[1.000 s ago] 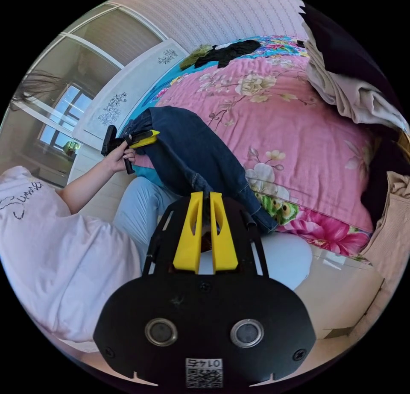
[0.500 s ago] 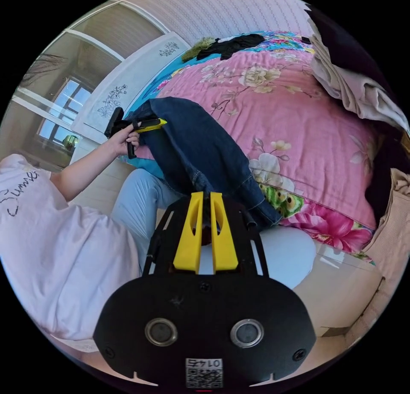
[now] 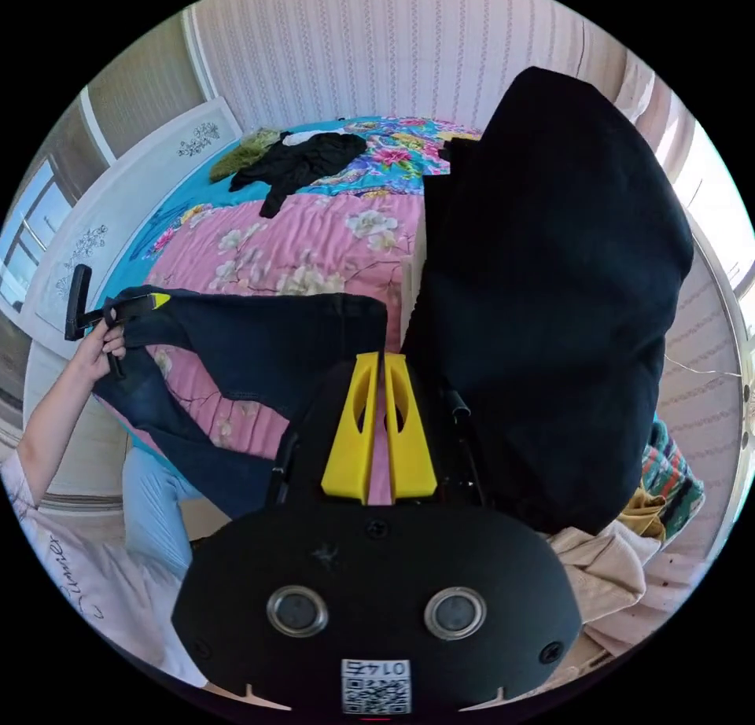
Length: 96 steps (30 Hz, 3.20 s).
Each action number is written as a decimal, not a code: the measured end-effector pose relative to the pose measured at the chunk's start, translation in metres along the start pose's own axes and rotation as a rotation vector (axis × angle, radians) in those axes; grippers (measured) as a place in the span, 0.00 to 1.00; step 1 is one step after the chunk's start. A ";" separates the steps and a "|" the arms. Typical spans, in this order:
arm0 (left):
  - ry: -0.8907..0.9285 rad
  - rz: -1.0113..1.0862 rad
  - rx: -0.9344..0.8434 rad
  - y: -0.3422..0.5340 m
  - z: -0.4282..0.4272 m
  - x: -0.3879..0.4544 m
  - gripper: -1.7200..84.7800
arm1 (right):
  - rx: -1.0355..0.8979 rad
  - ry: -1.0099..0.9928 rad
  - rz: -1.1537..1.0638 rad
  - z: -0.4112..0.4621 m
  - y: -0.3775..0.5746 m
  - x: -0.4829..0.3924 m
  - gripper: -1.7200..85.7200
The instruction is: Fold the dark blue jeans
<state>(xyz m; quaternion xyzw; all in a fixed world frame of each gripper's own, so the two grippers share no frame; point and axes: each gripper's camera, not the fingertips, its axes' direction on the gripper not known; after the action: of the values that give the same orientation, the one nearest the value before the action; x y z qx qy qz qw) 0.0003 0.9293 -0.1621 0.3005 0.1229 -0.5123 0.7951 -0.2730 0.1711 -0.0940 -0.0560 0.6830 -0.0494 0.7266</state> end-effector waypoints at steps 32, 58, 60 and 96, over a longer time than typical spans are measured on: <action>-0.040 0.592 0.049 0.239 -0.045 0.134 0.02 | 0.489 -0.166 -0.098 -0.113 0.237 0.000 0.02; -0.097 -0.809 0.334 0.304 -0.108 -0.230 0.11 | -0.118 -0.319 0.388 0.093 0.281 0.073 0.02; -0.101 -0.790 0.343 0.304 -0.105 -0.230 0.08 | -0.103 -0.282 0.327 0.074 0.284 0.067 0.02; -0.284 0.790 -0.144 -0.081 0.313 0.238 0.11 | 0.090 -0.248 0.057 0.162 0.158 -0.019 0.14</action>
<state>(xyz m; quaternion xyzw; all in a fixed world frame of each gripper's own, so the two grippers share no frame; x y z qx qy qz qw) -0.0010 0.5400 -0.0637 0.1947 -0.0769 -0.1947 0.9583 -0.1127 0.3323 -0.0891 -0.0096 0.5862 -0.0520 0.8084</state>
